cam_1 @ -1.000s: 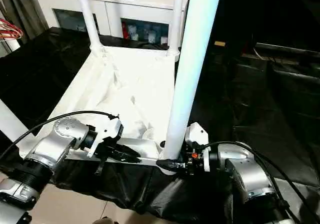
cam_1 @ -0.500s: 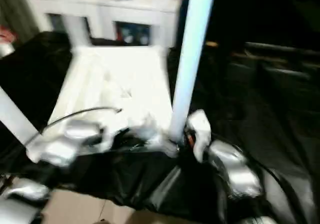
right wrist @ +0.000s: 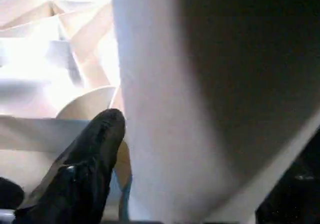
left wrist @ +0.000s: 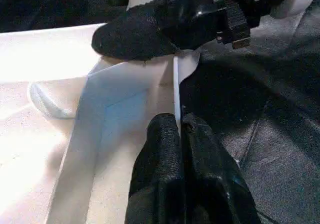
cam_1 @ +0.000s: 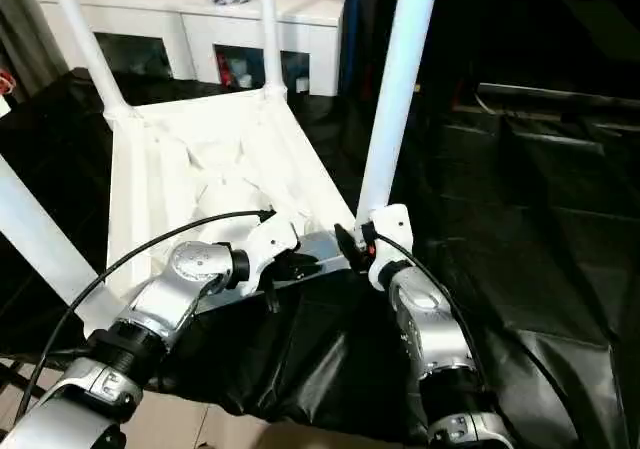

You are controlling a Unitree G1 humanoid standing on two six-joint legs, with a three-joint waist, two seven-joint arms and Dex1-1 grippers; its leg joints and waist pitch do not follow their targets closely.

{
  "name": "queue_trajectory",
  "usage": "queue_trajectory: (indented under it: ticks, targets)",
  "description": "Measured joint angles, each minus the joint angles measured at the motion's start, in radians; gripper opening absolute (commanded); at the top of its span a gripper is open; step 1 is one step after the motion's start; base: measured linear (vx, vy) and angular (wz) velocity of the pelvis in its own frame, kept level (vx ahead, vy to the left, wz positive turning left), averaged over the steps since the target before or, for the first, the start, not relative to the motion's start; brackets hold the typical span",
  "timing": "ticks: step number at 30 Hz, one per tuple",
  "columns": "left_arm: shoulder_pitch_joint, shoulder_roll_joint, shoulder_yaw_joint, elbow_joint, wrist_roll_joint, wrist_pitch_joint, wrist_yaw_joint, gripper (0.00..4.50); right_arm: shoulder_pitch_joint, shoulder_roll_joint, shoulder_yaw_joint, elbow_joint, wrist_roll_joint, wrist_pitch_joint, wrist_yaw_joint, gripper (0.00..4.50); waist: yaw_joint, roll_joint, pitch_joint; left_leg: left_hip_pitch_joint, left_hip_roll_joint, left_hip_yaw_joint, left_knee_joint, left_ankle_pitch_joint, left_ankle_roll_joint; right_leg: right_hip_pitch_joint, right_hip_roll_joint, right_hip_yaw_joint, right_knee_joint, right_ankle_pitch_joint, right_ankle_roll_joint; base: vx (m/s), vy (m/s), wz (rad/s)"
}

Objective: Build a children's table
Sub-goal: Rotate leg to tighten

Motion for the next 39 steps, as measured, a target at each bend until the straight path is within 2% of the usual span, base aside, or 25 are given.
queue_trajectory:
  ticks: [5, 10, 12, 17, 18, 20, 21, 24, 29, 39]
  targets:
    - [0.018, 0.045, -0.002, -0.041, -0.028, -0.002, -0.086, 0.0, 0.032, -0.061, 0.037, -0.041, 0.016, -0.006, 0.149, 3.73, 0.0, 0.0, 0.0, -0.002, 0.0, 0.001, -0.002, 0.0, 0.0, -0.002, 0.001, 0.001, 0.001, 0.0, -0.001, 0.0, 0.0, 0.0]
    - [0.026, 0.096, -0.007, -0.057, -0.064, -0.032, -0.191, 0.0, 0.066, -0.15, 0.069, -0.098, 0.067, -0.004, 0.351, 3.73, 0.003, 0.001, 0.001, -0.008, 0.0, 0.001, -0.001, 0.0, 0.0, -0.005, 0.001, 0.001, 0.0, -0.003, -0.001, 0.0, 0.0, 0.0]
    - [0.026, 0.138, -0.017, -0.064, -0.084, -0.046, -0.263, 0.0, 0.084, -0.208, 0.096, -0.144, 0.098, 0.024, 0.479, 3.73, 0.012, 0.001, 0.001, -0.009, 0.0, 0.001, 0.0, 0.0, 0.001, -0.005, 0.001, 0.001, 0.0, -0.003, -0.001, 0.0, 0.0, 0.0]
    - [0.026, 0.192, -0.024, -0.068, -0.096, -0.08, -0.361, 0.0, 0.099, -0.261, 0.124, -0.183, 0.139, 0.048, 0.635, 3.73, 0.03, 0.001, 0.001, -0.008, 0.003, 0.002, 0.004, 0.0, 0.001, -0.005, 0.0, 0.0, 0.002, -0.003, -0.002, 0.0, 0.0, 0.0]
    - [0.026, 0.201, -0.026, -0.069, -0.104, -0.084, -0.38, 0.0, 0.103, -0.274, 0.131, -0.191, 0.151, 0.055, 0.67, 3.48, 0.033, 0.001, 0.001, -0.009, 0.003, 0.003, 0.005, 0.0, 0.001, -0.005, 0.0, 0.0, 0.003, -0.003, -0.002, 0.0, 0.0, 0.0]
    - [0.026, 0.214, -0.031, -0.069, -0.115, -0.087, -0.416, 0.0, 0.109, -0.296, 0.142, -0.205, 0.165, 0.067, 0.716, 3.4, 0.038, 0.0, 0.002, -0.009, 0.003, 0.003, 0.005, 0.0, 0.001, -0.005, 0.0, 0.001, 0.003, -0.003, -0.002, 0.0, 0.0, 0.0]
    - [0.026, 0.225, -0.036, -0.069, -0.123, -0.088, -0.44, 0.0, 0.114, -0.315, 0.15, -0.219, 0.173, 0.076, 0.744, 3.21, 0.044, 0.0, 0.002, -0.009, 0.003, 0.004, 0.005, 0.0, 0.001, -0.005, 0.0, 0.002, 0.003, -0.003, -0.002, 0.0, 0.0, 0.0]
    - [0.026, 0.236, -0.042, -0.069, -0.134, -0.091, -0.475, 0.0, 0.116, -0.333, 0.162, -0.237, 0.181, 0.096, 0.793, 2.98, 0.054, -0.001, 0.003, -0.009, 0.004, 0.004, 0.005, 0.0, 0.001, -0.005, 0.0, 0.002, 0.004, -0.003, -0.002, 0.0, 0.0, 0.0]
    - [0.026, 0.252, -0.043, -0.069, -0.145, -0.102, -0.504, 0.0, 0.116, -0.334, 0.166, -0.239, 0.198, 0.102, 0.82, 2.63, 0.055, -0.001, 0.003, -0.01, 0.004, 0.004, 0.006, 0.0, 0.001, -0.005, 0.0, 0.002, 0.004, -0.003, -0.002, 0.0, 0.0, 0.0]
    - [0.026, 0.257, -0.043, -0.069, -0.154, -0.102, -0.525, 0.0, 0.121, -0.341, 0.174, -0.267, 0.204, 0.134, 0.831, 2.55, 0.058, -0.001, 0.003, -0.011, 0.004, 0.004, 0.006, 0.0, 0.001, -0.006, 0.0, 0.002, 0.004, -0.003, -0.001, 0.0, 0.0, 0.0]
